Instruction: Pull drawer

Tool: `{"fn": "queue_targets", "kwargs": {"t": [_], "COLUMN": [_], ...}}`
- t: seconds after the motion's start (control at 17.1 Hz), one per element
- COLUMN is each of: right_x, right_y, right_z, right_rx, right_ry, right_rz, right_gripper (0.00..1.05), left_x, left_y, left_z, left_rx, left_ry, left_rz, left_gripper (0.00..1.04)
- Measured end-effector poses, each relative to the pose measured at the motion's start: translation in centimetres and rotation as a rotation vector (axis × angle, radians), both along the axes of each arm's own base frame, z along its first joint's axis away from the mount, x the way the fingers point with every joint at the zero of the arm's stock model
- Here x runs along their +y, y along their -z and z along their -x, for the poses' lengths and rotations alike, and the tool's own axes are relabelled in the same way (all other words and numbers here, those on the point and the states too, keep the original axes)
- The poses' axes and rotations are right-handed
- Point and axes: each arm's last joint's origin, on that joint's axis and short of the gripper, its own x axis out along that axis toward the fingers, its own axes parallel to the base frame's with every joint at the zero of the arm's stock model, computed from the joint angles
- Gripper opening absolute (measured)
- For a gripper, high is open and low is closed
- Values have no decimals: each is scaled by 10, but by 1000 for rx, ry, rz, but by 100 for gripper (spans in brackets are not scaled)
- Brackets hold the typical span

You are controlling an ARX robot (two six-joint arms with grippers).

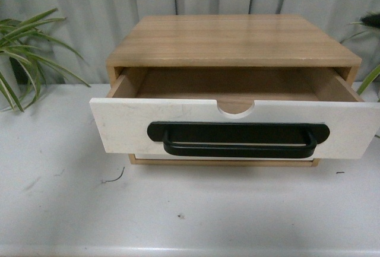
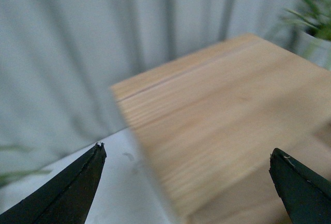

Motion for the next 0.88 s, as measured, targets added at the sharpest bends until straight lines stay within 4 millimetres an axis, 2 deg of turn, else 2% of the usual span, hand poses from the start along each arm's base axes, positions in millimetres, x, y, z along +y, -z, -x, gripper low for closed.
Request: {"fn": "queue_targets", "kwargs": {"t": [0.06, 0.18, 0.29, 0.41, 0.53, 0.58, 0.64, 0.7, 0.82, 0.88], "right_x": [-10, -37, -59, -63, -61, -62, -62, -54, -49, -40], "right_y": [-8, -18, -19, -19, -18, -19, -16, -4, 1, 10], "right_z": [-3, -3, 11, 28, 37, 42, 52, 74, 84, 103], "right_rx": [-36, -20, 30, 59, 59, 19, -13, 3, 8, 18], "right_ry": [130, 398, 600, 644, 651, 636, 630, 626, 630, 640], "right_rz": [-85, -311, -631, -833, -892, -899, -885, -865, -860, -850], "right_gripper": [98, 98, 98, 98, 98, 95, 86, 73, 67, 56], "left_x": [22, 58, 81, 86, 89, 86, 76, 68, 64, 59], "left_y": [2, 20, 32, 29, 21, 23, 33, 46, 53, 67], "left_z": [2, 19, 41, 62, 81, 97, 111, 120, 123, 129], "left_rx": [1, 60, 61, 16, -71, -178, -209, -210, -200, -177], "left_ry": [-162, -393, -531, -577, -598, -502, -449, -421, -411, -406], "left_rz": [69, 152, 200, 202, 188, 177, 166, 163, 163, 163], "left_gripper": [98, 98, 98, 98, 96, 84, 73, 62, 57, 46]}}
